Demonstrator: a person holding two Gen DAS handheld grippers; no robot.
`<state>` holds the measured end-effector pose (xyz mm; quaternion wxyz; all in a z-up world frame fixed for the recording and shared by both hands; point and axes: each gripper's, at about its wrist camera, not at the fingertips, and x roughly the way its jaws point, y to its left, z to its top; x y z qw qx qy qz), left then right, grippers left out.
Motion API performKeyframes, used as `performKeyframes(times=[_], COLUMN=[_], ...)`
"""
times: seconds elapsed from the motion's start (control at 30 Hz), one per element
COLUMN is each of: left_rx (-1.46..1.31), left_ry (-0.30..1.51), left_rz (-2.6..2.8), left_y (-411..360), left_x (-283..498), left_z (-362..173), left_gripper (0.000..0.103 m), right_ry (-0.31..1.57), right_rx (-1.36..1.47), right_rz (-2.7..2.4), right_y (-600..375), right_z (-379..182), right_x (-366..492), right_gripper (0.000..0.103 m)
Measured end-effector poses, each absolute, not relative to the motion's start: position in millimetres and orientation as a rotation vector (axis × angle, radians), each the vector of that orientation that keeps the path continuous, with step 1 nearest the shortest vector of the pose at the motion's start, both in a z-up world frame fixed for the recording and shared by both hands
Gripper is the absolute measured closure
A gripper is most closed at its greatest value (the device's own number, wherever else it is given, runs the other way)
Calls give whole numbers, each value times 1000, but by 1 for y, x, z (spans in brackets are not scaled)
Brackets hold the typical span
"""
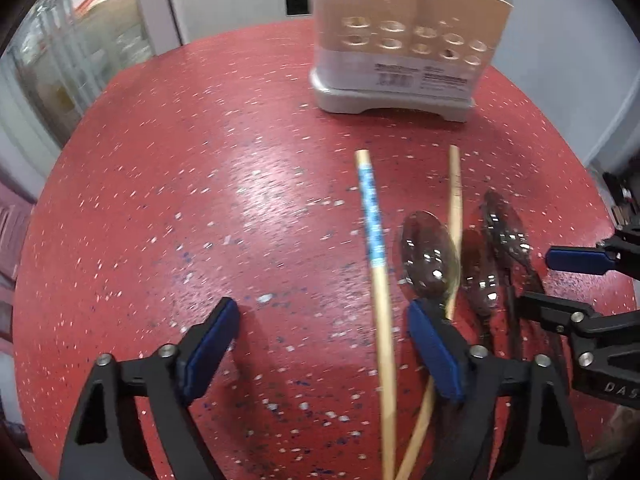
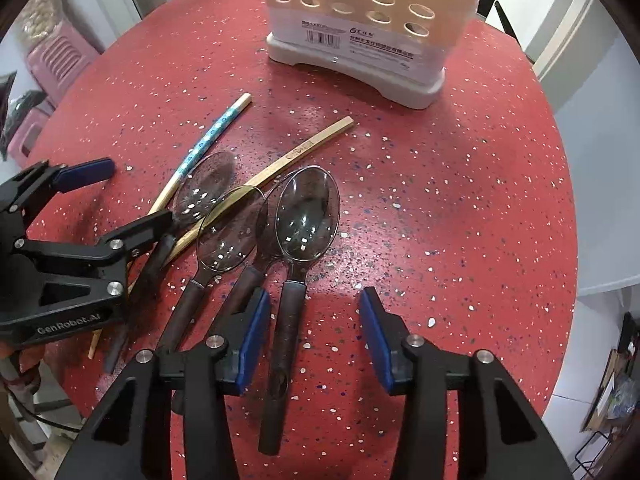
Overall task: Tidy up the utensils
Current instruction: 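Withdraw both tools and move them back over the remaining spoons and chopsticks, then grasp a dark spoon handle with the right gripper while the left grasps the blue chopstick, then lift the spoon and blue chopstick and carry both over the beige caddy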
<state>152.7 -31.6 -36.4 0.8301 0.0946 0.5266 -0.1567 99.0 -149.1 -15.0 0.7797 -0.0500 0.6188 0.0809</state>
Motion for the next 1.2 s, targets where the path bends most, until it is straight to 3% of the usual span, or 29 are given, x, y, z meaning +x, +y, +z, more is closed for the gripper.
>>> performKeyframes(times=[0.1, 0.13, 0.27, 0.33, 0.77, 1.2], left_rx=[225, 237, 266, 275, 74, 11], left_ry=[1129, 1135, 1158, 1155, 1060, 935], left_rz=[-371, -388, -428, -441, -384, -380], left_y=[-43, -48, -59, -64, -27, -25], left_x=[155, 156, 157, 155, 126, 121], left_z=[-33, -32, -28, -26, -6, 46], left_gripper=[14, 19, 36, 70, 70, 70], right_ry=[1329, 1327, 1319, 1311, 1223, 1078], right_rx=[-108, -99, -88, -73, 192, 321], right_rz=[184, 194, 212, 225, 317, 371], right_y=[-150, -151, -154, -157, -214, -251], right_z=[-12, -12, -12, -12, 0, 52], right_x=[98, 98, 97, 97, 87, 83], right_gripper=[75, 86, 91, 91, 91, 91])
